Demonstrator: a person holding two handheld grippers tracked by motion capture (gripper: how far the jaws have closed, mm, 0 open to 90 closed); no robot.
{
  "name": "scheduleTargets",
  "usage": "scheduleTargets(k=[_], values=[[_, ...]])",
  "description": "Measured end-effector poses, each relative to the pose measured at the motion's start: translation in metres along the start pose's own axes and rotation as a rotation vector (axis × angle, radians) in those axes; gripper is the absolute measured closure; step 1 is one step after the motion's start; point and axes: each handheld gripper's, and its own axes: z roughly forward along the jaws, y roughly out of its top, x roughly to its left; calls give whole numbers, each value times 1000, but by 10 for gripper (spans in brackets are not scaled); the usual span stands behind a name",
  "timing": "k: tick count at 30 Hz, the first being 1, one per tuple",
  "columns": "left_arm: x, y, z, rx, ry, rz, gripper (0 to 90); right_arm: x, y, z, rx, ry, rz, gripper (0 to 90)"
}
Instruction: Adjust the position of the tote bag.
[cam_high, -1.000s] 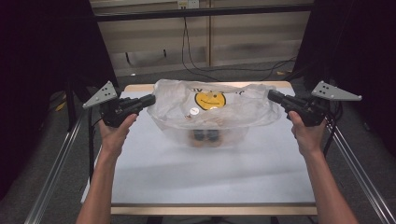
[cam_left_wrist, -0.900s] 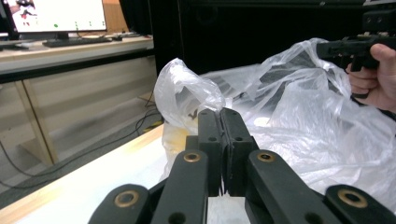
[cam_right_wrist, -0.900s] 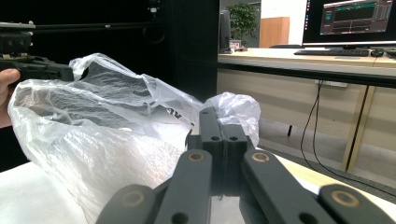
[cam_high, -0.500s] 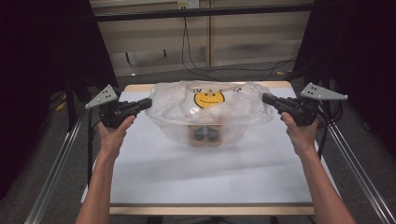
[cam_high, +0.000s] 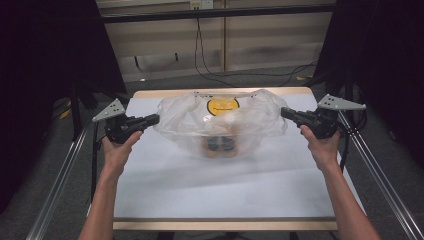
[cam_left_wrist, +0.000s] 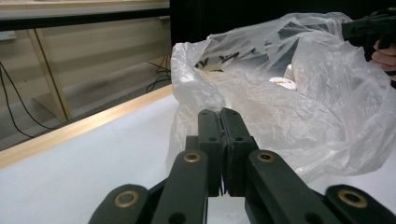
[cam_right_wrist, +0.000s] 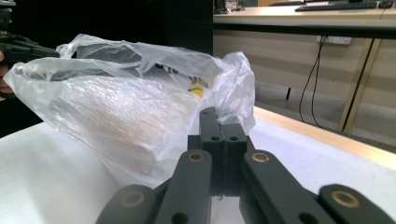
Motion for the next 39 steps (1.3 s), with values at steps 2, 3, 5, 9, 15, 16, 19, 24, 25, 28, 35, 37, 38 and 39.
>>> scheduleTargets(k=[2, 3, 5, 9, 15, 16, 19, 24, 25, 28, 35, 37, 38, 39], values=[[3, -3, 1, 5, -4, -9, 883, -1, -3, 1, 17, -7, 5, 900], [3, -5, 1, 16, -1, -13, 883, -1, -4, 2, 24, -7, 6, 900], [5, -8, 3, 30, -3, -14, 883, -2, -7, 4, 39, -11, 2, 900], [4, -12, 6, 75, -1, -5, 883, -4, -12, 4, 65, -16, 4, 900], [6, -18, 13, 118, -11, -1, 883, -8, -23, 2, 120, -41, 11, 900], [6, -19, 14, 121, -17, -1, 883, -9, -25, 2, 128, -47, 11, 900], [5, -20, 17, 133, -16, 1, 883, -13, -29, 3, 141, -56, 19, 900], [8, -26, 20, 151, -1, 4, 883, -16, -36, 7, 178, -67, 22, 900], [9, -27, 20, 154, -2, 4, 883, -17, -38, 9, 186, -66, 17, 900], [10, -30, 22, 172, 8, 3, 883, -17, -42, 12, 208, -68, 20, 900], [15, -38, 27, 210, 17, -5, 883, -16, -47, 19, 247, -71, 4, 900], [16, -41, 28, 228, 24, -4, 884, -17, -49, 20, 261, -75, 4, 900], [17, -42, 29, 230, 21, -9, 884, -17, -50, 21, 266, -75, 3, 900], [17, -43, 30, 231, 25, -8, 883, -18, -52, 21, 271, -77, 5, 900]])
